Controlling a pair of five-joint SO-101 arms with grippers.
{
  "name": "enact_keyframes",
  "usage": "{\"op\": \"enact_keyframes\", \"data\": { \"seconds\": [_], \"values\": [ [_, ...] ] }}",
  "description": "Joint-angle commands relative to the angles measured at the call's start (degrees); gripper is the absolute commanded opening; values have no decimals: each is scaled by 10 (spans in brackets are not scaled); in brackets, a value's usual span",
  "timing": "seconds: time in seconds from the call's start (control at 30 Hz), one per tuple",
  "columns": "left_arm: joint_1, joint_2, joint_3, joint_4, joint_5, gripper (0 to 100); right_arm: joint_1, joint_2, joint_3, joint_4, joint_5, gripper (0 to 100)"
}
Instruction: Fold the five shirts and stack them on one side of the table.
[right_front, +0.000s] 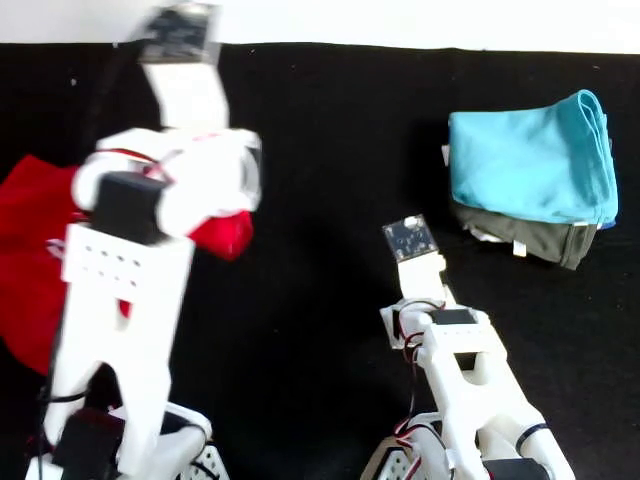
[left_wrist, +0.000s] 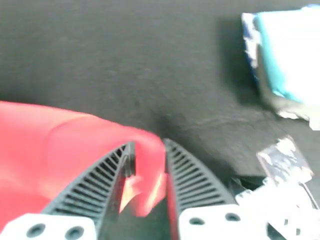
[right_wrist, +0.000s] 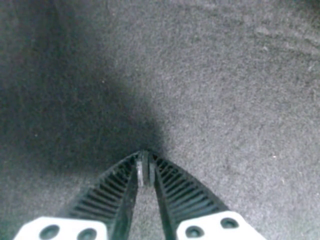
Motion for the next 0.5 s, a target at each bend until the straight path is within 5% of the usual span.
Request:
{"op": "enact_keyframes", "data": {
  "seconds": [0.0,0.33,0.47],
  "values": [
    [14,-23,-24,-11,4,140,-7,0,4,-22,-5,7],
    [-248,11,61,112,-48,141,-8,-5,0,-17,-5,14],
    [-346,26,163,108,-112,141,-13,0,-98,73,-4,131]
  ]
}}
